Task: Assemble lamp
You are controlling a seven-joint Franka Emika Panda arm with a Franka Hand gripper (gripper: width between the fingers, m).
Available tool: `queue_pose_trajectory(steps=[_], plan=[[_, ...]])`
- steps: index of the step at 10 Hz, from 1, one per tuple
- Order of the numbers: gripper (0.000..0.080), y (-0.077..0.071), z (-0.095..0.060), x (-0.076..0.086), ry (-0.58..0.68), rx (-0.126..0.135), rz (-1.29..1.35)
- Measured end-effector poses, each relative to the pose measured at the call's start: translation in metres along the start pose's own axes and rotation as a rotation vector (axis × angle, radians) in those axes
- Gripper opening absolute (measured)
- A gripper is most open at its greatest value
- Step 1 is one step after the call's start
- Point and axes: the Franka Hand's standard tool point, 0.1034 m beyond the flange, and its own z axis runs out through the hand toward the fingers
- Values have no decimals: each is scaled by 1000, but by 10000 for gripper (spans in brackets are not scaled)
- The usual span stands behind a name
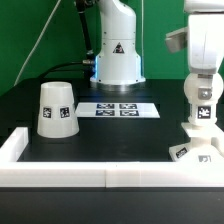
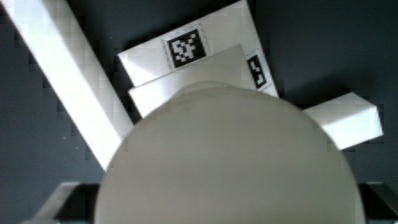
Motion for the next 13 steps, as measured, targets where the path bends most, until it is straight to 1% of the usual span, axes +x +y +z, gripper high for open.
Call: queue_pose_trajectory(steps=[1, 2, 4, 5, 8, 12, 13], plan=[[575, 0, 0, -1, 0, 3, 25], [575, 1, 0, -3, -3, 7, 135], [576, -2, 1, -2, -12, 15, 420], [576, -3, 1, -2, -14, 16, 515], [577, -2, 1, 1, -1, 10, 675], [577, -2, 1, 1, 1, 13, 944], [577, -2, 0, 1, 2, 14, 1062]])
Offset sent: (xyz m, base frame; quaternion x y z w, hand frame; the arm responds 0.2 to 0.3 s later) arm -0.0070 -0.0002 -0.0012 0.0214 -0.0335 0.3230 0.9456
